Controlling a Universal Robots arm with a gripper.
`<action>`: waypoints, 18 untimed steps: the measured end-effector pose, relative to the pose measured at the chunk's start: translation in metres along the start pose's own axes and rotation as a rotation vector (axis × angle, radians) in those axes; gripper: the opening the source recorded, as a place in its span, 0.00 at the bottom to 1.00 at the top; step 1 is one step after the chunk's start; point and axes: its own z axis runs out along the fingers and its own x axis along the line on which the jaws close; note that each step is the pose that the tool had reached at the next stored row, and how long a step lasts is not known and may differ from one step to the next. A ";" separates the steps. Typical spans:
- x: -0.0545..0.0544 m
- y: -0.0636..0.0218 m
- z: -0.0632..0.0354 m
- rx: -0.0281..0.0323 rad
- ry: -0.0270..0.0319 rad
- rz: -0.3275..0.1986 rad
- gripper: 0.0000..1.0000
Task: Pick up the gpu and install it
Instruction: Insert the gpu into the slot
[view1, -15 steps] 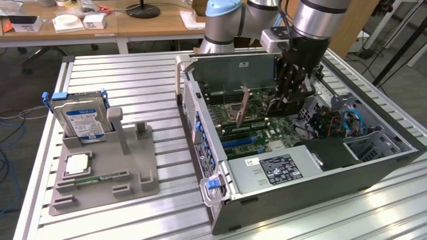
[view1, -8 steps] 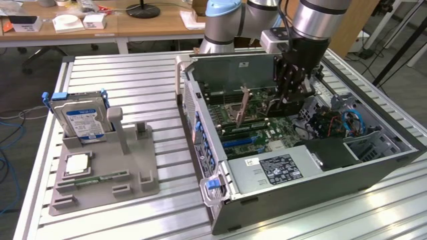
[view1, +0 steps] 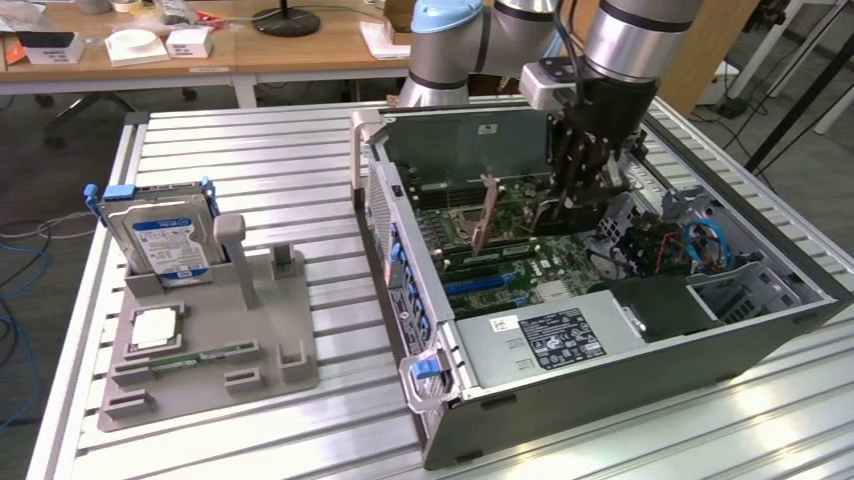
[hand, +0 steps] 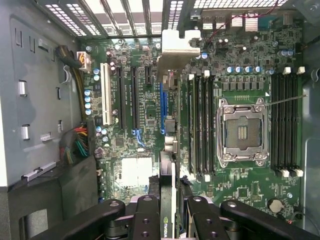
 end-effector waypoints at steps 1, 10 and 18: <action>0.000 0.0000 0.0004 0.0000 0.0000 0.000 0.26; 0.000 0.0008 0.0054 0.0000 -0.0001 0.000 0.26; 0.000 0.0022 0.0086 -0.0001 0.0003 0.000 0.26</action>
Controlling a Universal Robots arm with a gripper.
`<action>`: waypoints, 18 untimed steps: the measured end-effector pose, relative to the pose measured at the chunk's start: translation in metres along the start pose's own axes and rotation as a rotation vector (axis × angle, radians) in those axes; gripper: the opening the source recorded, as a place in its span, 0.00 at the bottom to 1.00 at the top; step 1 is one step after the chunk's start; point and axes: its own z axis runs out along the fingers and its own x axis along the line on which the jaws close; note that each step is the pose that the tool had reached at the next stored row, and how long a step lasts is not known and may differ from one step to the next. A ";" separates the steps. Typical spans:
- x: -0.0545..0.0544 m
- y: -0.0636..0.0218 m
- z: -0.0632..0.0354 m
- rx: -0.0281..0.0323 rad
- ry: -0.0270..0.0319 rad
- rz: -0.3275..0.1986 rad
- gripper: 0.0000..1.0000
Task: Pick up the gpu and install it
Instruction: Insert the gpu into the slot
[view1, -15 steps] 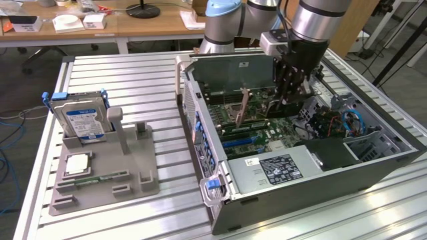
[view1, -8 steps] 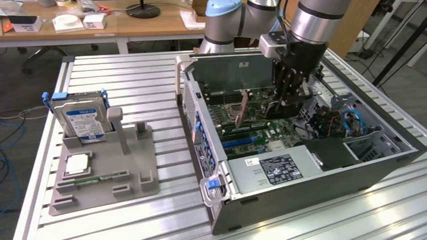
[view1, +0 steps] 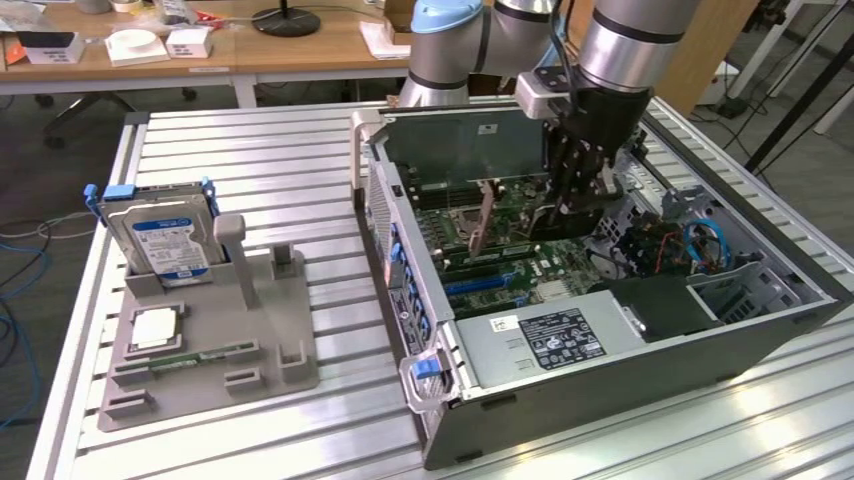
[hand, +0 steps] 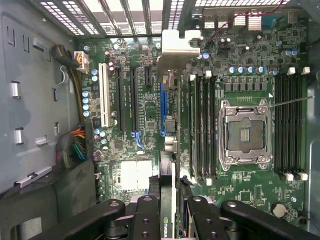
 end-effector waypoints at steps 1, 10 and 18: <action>0.000 0.0001 0.0003 0.0001 -0.0001 0.000 0.26; 0.000 0.0004 0.0028 0.0001 -0.0002 0.000 0.26; 0.000 0.0004 0.0048 0.0001 -0.0003 0.000 0.26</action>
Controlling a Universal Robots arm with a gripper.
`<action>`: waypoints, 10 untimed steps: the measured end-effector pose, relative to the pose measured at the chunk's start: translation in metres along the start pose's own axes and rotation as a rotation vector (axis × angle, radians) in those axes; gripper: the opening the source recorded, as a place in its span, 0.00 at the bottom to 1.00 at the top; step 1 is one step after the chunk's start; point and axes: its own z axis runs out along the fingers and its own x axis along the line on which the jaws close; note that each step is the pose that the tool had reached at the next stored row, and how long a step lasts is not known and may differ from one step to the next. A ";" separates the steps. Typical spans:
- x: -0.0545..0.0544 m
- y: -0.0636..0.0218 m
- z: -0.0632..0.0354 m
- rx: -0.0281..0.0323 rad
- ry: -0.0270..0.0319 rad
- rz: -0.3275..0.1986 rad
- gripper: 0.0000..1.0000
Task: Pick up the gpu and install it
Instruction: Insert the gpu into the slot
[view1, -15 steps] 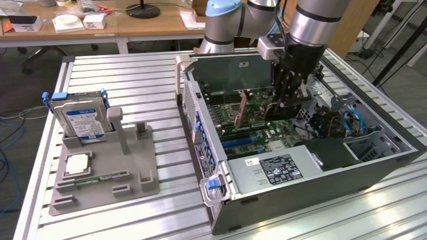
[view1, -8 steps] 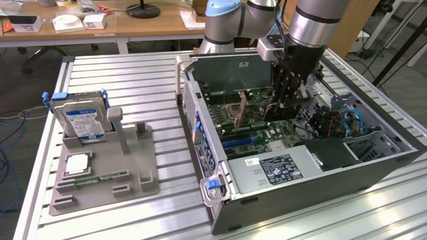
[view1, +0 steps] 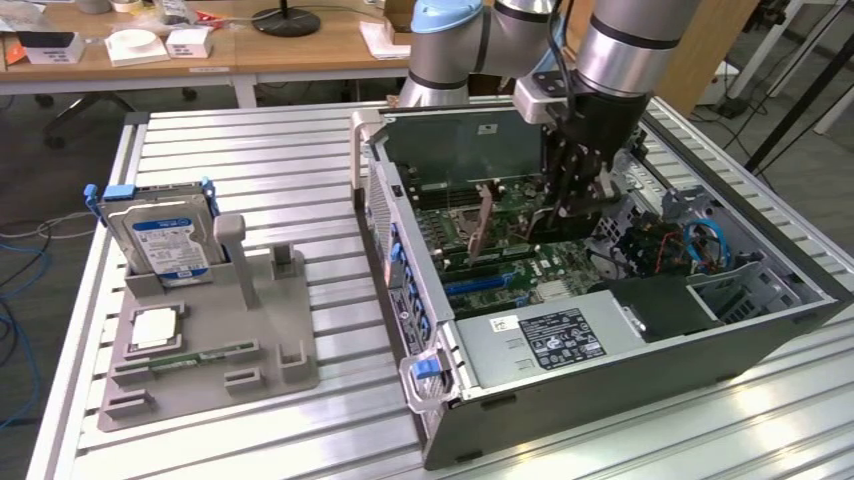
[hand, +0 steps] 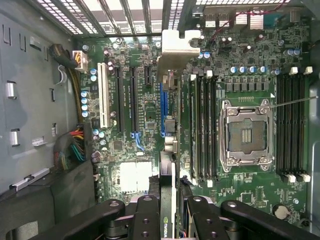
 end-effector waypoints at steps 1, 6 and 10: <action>0.000 0.0000 0.0003 0.0000 0.0000 0.000 0.26; 0.000 0.0003 0.0017 0.0001 -0.0002 0.000 0.26; 0.000 0.0007 0.0029 0.0000 0.0001 0.000 0.26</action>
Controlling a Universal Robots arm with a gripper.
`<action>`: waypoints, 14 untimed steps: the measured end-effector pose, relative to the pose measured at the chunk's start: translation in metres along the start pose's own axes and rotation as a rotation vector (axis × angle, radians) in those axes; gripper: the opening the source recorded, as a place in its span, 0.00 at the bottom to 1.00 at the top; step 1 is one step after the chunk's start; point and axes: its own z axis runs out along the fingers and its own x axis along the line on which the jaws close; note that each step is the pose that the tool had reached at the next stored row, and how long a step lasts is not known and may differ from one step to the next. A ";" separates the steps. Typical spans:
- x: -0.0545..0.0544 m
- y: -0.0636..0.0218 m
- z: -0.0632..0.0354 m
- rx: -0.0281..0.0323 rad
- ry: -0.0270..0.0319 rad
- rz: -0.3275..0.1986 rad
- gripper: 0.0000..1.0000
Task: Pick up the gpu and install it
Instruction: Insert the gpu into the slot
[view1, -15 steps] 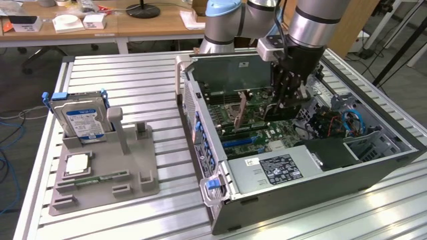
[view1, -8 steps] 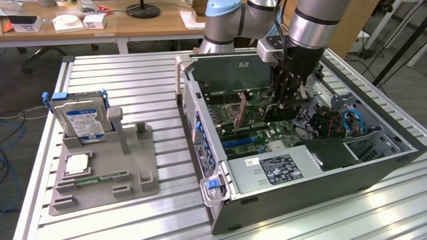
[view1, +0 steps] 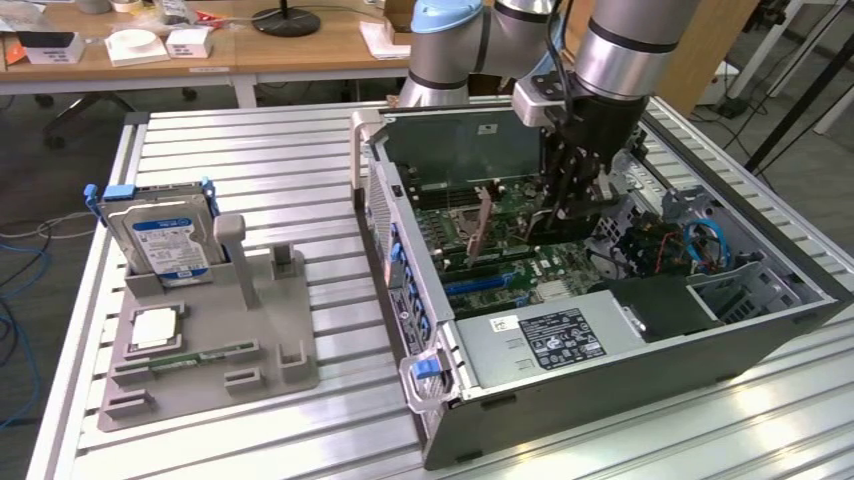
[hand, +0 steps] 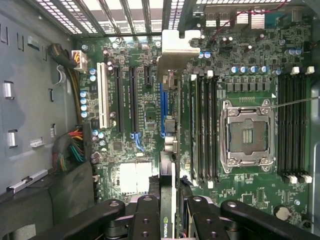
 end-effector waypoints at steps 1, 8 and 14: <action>0.000 0.0002 0.0003 0.0000 0.0000 0.000 0.26; 0.000 0.0020 0.0036 0.0000 -0.0001 0.000 0.26; 0.000 0.0038 0.0068 -0.0001 -0.0001 0.000 0.26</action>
